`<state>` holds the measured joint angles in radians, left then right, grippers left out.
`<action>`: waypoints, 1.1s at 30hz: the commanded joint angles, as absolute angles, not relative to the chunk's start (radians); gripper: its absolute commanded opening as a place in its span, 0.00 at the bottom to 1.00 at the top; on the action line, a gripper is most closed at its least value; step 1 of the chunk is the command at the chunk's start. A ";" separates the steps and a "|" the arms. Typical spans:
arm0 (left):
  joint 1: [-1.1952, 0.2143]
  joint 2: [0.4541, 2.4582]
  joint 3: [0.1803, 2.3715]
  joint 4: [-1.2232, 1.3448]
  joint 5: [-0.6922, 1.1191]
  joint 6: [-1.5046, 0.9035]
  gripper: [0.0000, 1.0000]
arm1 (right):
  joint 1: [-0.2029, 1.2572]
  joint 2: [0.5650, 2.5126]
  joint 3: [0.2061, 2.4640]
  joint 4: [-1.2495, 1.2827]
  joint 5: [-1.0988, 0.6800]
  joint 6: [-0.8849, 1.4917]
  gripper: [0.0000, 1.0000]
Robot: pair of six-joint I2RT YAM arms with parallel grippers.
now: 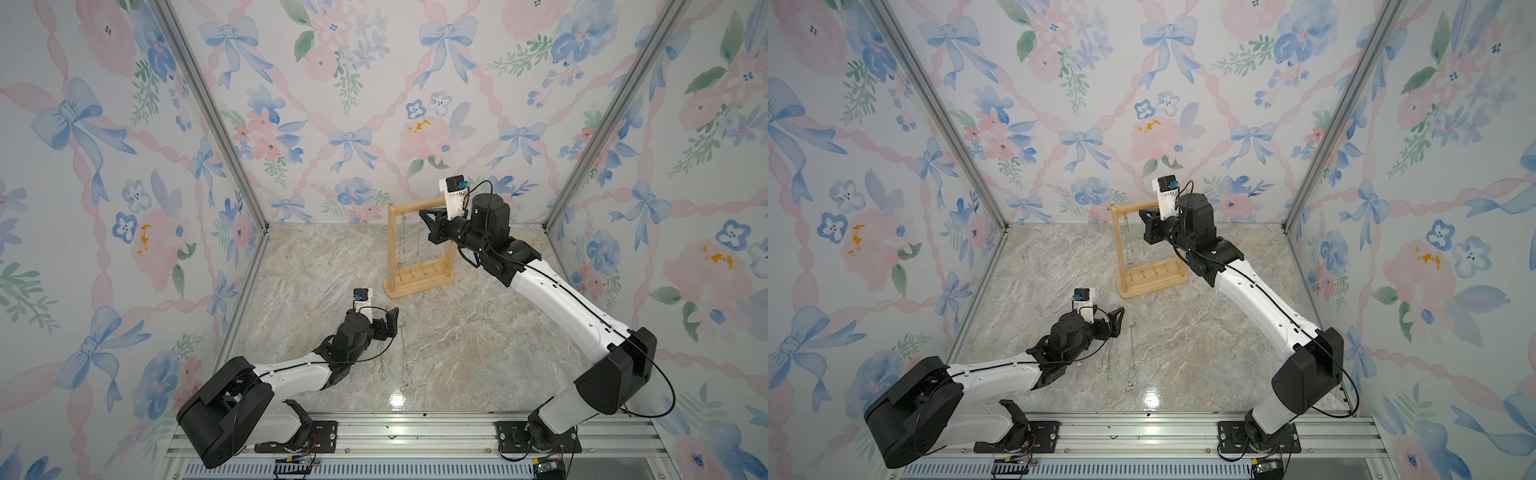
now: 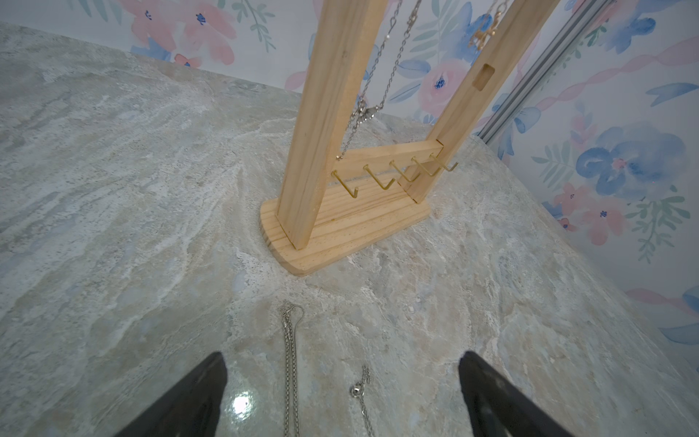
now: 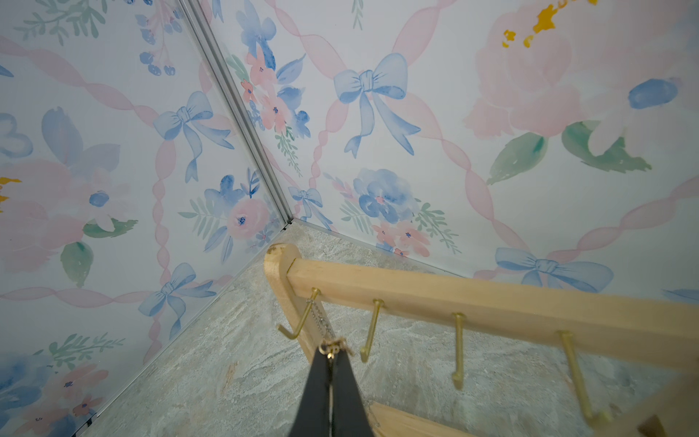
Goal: Take the necklace off the jewelry display stand
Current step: Take off the necklace from the stand.
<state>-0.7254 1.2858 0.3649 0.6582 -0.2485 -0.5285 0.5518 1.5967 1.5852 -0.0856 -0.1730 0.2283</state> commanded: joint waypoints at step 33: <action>-0.733 1.197 0.348 0.716 -0.209 -0.483 0.98 | 0.545 1.226 1.332 -0.067 -0.279 0.287 0.00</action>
